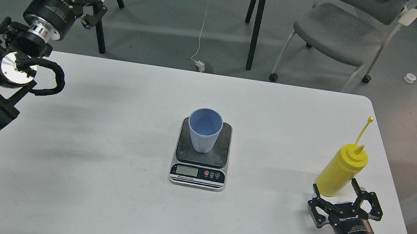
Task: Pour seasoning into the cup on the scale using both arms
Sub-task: 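Move the right gripper to the yellow squeeze bottle and grasp it, then lift the yellow bottle with the right gripper over the cup, then tilt the bottle nozzle down into the cup with the right gripper, then raise the bottle away from the cup with the right gripper, then lower the yellow bottle upright onto the table with the right gripper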
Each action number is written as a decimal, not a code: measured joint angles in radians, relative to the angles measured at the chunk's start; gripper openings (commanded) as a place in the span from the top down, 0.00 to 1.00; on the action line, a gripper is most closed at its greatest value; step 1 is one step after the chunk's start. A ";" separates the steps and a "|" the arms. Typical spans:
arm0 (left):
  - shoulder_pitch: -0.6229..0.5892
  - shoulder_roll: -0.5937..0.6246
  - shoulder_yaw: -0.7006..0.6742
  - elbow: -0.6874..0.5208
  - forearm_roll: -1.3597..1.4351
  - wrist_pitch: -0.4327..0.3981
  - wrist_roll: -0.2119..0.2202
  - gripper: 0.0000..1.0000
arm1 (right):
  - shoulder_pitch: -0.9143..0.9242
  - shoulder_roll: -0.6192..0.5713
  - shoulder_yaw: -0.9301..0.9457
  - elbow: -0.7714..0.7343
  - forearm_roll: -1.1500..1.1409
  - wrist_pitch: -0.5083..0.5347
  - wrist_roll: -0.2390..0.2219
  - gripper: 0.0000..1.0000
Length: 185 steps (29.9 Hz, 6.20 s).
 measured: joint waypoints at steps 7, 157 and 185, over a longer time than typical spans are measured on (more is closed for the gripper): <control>0.000 0.001 0.000 -0.002 0.001 0.002 0.000 0.01 | -0.005 -0.004 0.022 0.000 -0.001 0.000 -0.001 0.01; 0.195 0.056 -0.059 -0.096 -0.008 -0.042 -0.015 0.01 | 0.264 -0.119 -0.337 -0.006 0.014 0.000 0.190 0.49; 0.198 0.097 -0.058 -0.169 -0.003 -0.001 -0.017 0.01 | 0.195 -0.071 -0.284 -0.085 0.054 0.000 0.199 0.03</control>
